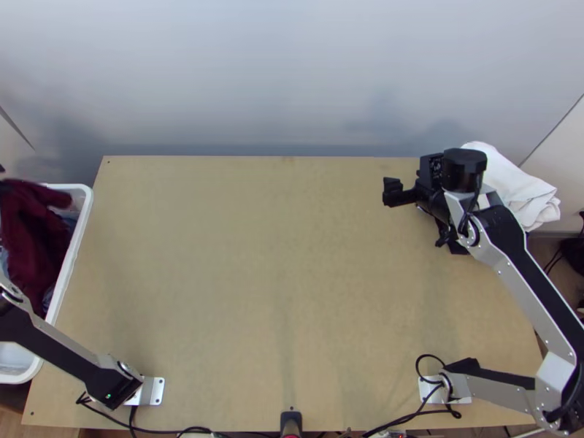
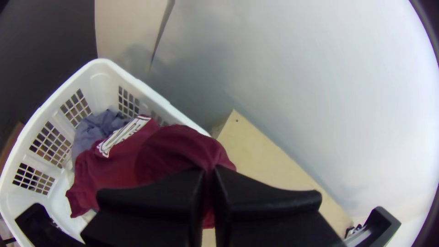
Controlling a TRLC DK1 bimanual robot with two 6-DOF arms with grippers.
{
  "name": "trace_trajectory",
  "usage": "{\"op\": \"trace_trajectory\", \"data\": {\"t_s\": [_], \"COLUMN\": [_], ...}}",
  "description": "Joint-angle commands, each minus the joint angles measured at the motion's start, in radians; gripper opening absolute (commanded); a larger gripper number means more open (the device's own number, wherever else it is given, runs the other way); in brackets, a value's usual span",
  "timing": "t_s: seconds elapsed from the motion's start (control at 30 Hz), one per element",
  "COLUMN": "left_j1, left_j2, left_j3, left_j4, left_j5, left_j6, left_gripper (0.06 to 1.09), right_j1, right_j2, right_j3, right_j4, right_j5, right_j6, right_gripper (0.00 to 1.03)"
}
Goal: Fold the t-shirt
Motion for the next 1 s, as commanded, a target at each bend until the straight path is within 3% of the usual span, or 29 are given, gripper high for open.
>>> {"op": "trace_trajectory", "data": {"t_s": [0.0, 0.43, 0.83, 0.97], "left_j1": [-0.067, -0.428, -0.893, -1.097], "left_j2": [-0.125, -0.339, -0.396, -0.393], "left_j3": [0.052, 0.052, 0.046, -0.051], "left_j4": [-0.059, -0.09, -0.071, 0.004], "left_j5": [0.052, 0.044, -0.132, -0.266], "left_j6": [-0.07, -0.16, -0.315, -0.286], "left_gripper": [0.14, 0.1, 0.09, 0.1], "right_j1": [-0.011, -0.04, -0.083, -0.1], "right_j2": [-0.069, -0.237, -0.336, -0.367], "right_j3": [-0.059, -0.225, -0.28, -0.317], "right_j4": [0.002, 0.056, 0.073, 0.086], "right_j5": [-0.002, -0.002, -0.002, -0.002], "right_j6": [0.003, 0.017, 0.04, 0.051], "right_gripper": [0.98, 0.98, 0.98, 0.98]}}
